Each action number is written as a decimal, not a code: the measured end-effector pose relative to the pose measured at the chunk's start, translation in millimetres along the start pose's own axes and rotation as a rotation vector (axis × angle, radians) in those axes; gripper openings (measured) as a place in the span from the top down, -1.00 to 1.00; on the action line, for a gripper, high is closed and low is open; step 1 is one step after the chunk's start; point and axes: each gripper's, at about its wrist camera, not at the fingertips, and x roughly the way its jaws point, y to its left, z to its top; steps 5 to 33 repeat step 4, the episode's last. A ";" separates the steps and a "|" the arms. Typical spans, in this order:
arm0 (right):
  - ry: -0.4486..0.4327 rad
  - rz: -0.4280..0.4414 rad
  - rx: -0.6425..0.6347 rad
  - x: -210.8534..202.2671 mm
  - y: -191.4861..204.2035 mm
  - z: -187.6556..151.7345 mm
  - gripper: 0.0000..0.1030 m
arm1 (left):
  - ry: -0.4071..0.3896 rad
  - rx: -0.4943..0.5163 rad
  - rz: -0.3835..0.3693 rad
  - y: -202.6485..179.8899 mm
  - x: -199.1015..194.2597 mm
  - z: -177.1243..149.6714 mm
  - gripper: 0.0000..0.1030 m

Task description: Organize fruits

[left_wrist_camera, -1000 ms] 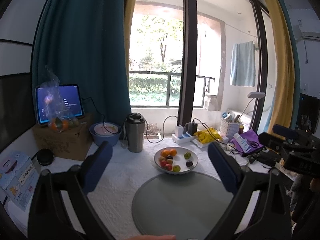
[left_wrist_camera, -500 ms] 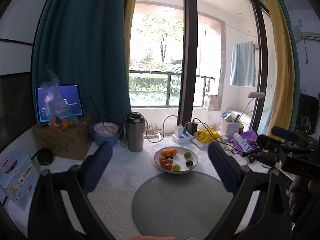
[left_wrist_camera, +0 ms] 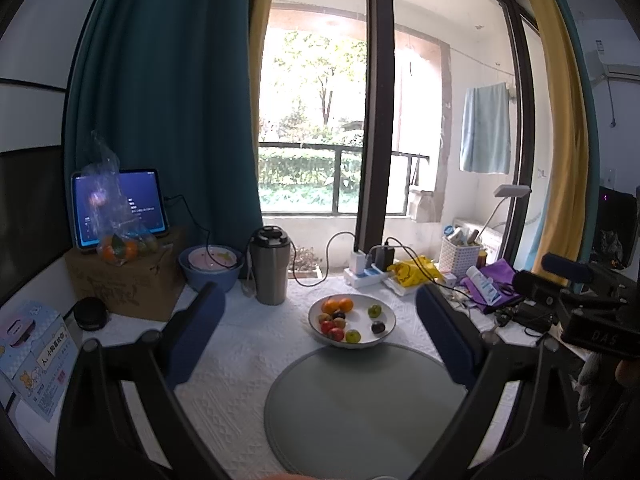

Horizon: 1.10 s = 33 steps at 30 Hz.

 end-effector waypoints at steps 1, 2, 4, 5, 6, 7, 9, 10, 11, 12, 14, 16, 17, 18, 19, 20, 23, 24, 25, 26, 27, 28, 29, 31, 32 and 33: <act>0.000 -0.001 0.000 0.0 0.1 -0.1 -0.58 | 0.000 -0.001 -0.001 -0.4 -0.1 -0.2 -0.89; 0.000 -0.001 0.000 -0.1 0.2 -0.1 -0.58 | 0.000 -0.001 -0.001 0.1 -0.3 -0.1 -0.89; 0.000 -0.001 0.000 -0.2 0.3 -0.1 -0.58 | -0.001 -0.002 -0.001 0.1 -0.3 -0.1 -0.89; 0.000 -0.001 0.000 -0.2 0.3 -0.1 -0.58 | -0.001 -0.002 -0.001 0.1 -0.3 -0.1 -0.89; 0.000 -0.001 0.000 -0.2 0.3 -0.1 -0.58 | -0.001 -0.002 -0.001 0.1 -0.3 -0.1 -0.89; 0.000 -0.001 0.000 -0.2 0.3 -0.1 -0.58 | -0.001 -0.002 -0.001 0.1 -0.3 -0.1 -0.89; 0.000 -0.001 0.000 -0.2 0.3 -0.1 -0.58 | -0.001 -0.002 -0.001 0.1 -0.3 -0.1 -0.89; 0.000 -0.001 0.000 -0.2 0.3 -0.1 -0.58 | -0.001 -0.002 -0.001 0.1 -0.3 -0.1 -0.89; 0.000 -0.001 0.000 -0.2 0.3 -0.1 -0.58 | -0.001 -0.002 -0.001 0.1 -0.3 -0.1 -0.89; 0.000 -0.001 0.000 -0.2 0.3 -0.1 -0.58 | -0.001 -0.002 -0.001 0.1 -0.3 -0.1 -0.89; 0.000 -0.001 0.000 -0.2 0.3 -0.1 -0.58 | -0.001 -0.002 -0.001 0.1 -0.3 -0.1 -0.89; 0.000 -0.001 0.000 -0.2 0.3 -0.1 -0.58 | -0.001 -0.002 -0.001 0.1 -0.3 -0.1 -0.89; 0.000 -0.001 0.000 -0.2 0.3 -0.1 -0.58 | -0.001 -0.002 -0.001 0.1 -0.3 -0.1 -0.89; 0.000 -0.001 0.000 -0.2 0.3 -0.1 -0.58 | -0.001 -0.002 -0.001 0.1 -0.3 -0.1 -0.89; 0.000 -0.001 0.000 -0.2 0.3 -0.1 -0.58 | -0.001 -0.002 -0.001 0.1 -0.3 -0.1 -0.89; 0.000 -0.001 0.000 -0.2 0.3 -0.1 -0.58 | -0.001 -0.002 -0.001 0.1 -0.3 -0.1 -0.89; 0.000 -0.001 0.000 -0.2 0.3 -0.1 -0.58 | -0.001 -0.002 -0.001 0.1 -0.3 -0.1 -0.89; 0.000 -0.001 0.000 -0.2 0.3 -0.1 -0.58 | -0.001 -0.002 -0.001 0.1 -0.3 -0.1 -0.89; 0.000 -0.001 0.000 -0.2 0.3 -0.1 -0.58 | -0.001 -0.002 -0.001 0.1 -0.3 -0.1 -0.89; 0.000 -0.001 0.000 -0.2 0.3 -0.1 -0.58 | -0.001 -0.002 -0.001 0.1 -0.3 -0.1 -0.89; 0.000 -0.001 0.000 -0.2 0.3 -0.1 -0.58 | -0.001 -0.002 -0.001 0.1 -0.3 -0.1 -0.89; 0.000 -0.001 0.000 -0.2 0.3 -0.1 -0.58 | -0.001 -0.002 -0.001 0.1 -0.3 -0.1 -0.89; 0.000 -0.001 0.000 -0.2 0.3 -0.1 -0.58 | -0.001 -0.002 -0.001 0.1 -0.3 -0.1 -0.89; 0.000 -0.001 0.000 -0.2 0.3 -0.1 -0.58 | -0.001 -0.002 -0.001 0.1 -0.3 -0.1 -0.89; 0.000 -0.001 0.000 -0.2 0.3 -0.1 -0.58 | -0.001 -0.002 -0.001 0.1 -0.3 -0.1 -0.89; 0.000 -0.001 0.000 -0.2 0.3 -0.1 -0.58 | -0.001 -0.002 -0.001 0.1 -0.3 -0.1 -0.89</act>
